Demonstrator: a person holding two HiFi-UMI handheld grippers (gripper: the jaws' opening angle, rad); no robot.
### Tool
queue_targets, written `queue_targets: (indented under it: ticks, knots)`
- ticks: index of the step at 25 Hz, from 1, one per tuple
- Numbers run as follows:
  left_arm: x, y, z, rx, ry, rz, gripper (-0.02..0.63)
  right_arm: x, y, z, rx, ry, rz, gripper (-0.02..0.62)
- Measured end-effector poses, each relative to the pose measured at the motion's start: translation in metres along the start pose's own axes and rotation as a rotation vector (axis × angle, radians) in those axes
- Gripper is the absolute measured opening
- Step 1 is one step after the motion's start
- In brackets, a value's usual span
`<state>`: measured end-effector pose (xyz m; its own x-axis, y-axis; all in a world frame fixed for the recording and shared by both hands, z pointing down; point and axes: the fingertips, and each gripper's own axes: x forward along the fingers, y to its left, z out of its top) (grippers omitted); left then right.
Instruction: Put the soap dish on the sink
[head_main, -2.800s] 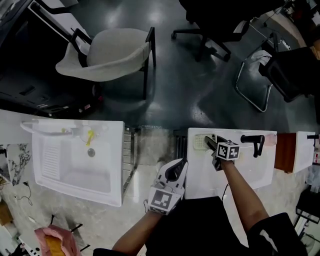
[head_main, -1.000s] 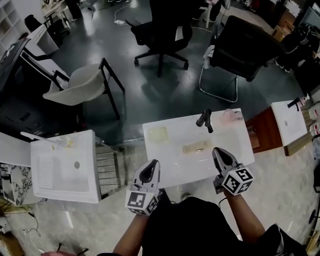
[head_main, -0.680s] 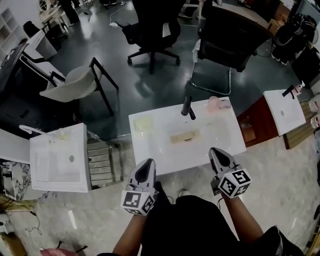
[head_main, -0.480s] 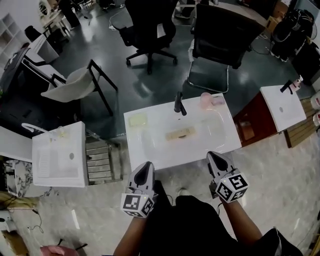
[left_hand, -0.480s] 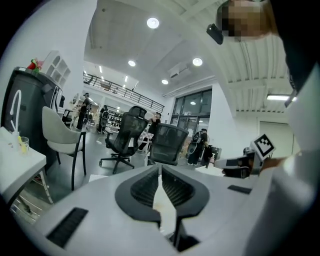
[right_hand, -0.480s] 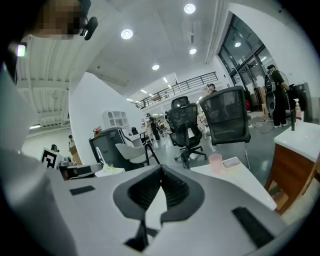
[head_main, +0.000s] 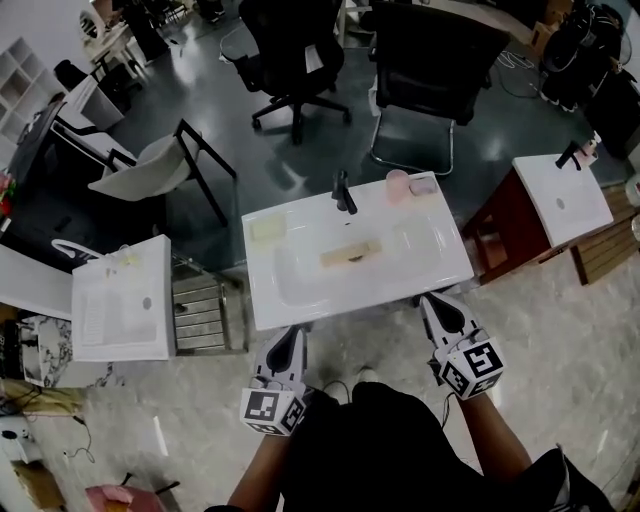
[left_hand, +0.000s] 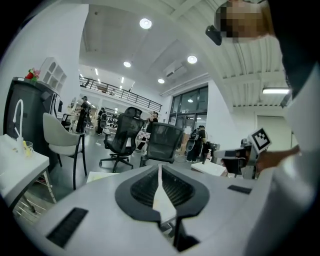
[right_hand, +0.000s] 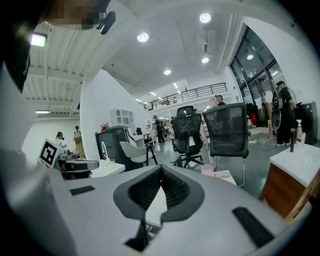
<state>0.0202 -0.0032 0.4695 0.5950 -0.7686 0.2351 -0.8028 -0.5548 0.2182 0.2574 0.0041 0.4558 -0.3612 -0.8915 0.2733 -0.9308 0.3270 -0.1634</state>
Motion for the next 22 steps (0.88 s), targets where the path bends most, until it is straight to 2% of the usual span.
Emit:
queue_targets:
  ticks: [4, 9, 14, 17, 22]
  knots:
    - [-0.017, 0.003, 0.002, -0.023, -0.024, 0.045, 0.023, -0.003, -0.001, 0.01, -0.015, -0.017, 0.004, 0.0]
    - [-0.033, 0.011, 0.01, -0.004, -0.069, 0.092, 0.023, 0.004, 0.001, 0.019, -0.026, -0.045, 0.019, 0.0]
    - [-0.048, 0.022, 0.01, -0.033, -0.093, 0.141, 0.025, 0.003, 0.007, 0.021, -0.053, -0.039, 0.033, 0.0]
    - [-0.046, 0.023, 0.017, -0.039, -0.108, 0.142, 0.024, 0.001, 0.005, 0.019, -0.06, -0.032, 0.029, -0.001]
    - [-0.037, 0.018, 0.03, 0.0, -0.124, 0.133, 0.024, 0.001, 0.006, 0.018, -0.084, -0.031, 0.029, -0.002]
